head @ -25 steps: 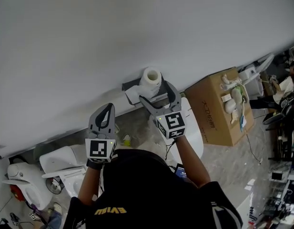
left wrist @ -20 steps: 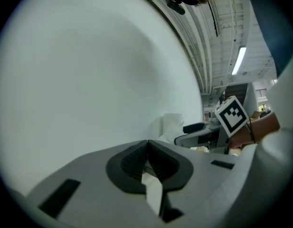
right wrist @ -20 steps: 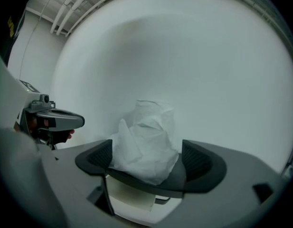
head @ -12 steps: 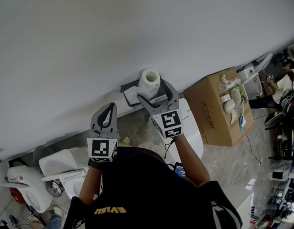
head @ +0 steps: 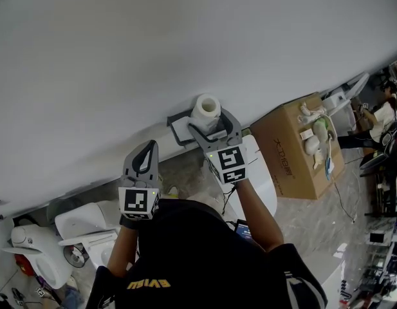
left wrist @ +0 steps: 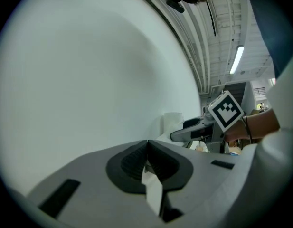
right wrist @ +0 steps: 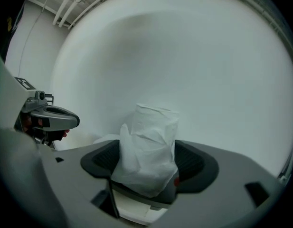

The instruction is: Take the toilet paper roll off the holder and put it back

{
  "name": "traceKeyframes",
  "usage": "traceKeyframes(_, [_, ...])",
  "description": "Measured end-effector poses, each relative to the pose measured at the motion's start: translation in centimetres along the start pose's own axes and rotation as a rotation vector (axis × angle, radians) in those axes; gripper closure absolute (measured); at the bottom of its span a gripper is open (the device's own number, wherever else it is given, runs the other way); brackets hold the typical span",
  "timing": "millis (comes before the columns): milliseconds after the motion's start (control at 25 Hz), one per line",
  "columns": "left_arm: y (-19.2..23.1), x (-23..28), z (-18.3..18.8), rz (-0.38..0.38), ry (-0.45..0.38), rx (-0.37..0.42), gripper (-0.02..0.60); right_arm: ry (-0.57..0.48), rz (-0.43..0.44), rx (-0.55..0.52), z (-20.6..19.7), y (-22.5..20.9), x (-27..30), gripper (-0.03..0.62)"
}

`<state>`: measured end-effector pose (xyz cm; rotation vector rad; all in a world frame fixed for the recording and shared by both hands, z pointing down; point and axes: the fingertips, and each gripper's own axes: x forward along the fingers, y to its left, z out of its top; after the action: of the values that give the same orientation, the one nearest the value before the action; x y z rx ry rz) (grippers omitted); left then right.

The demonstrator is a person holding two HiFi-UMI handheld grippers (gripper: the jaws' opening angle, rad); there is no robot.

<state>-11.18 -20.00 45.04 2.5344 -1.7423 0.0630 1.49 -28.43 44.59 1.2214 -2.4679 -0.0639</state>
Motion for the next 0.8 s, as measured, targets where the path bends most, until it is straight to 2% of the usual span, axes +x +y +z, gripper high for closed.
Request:
traceKeyframes(200, [0.11, 0.12, 0.15, -0.007, -0.001, 0.004, 0.569, 0.010, -0.025, 0.012, -0.06, -0.57, 0.19, 0.310])
traceKeyframes(800, [0.54, -0.27, -0.04, -0.017, 0.000, 0.004, 0.569, 0.007, -0.031, 0.029, 0.30, -0.75, -0.26, 0.319])
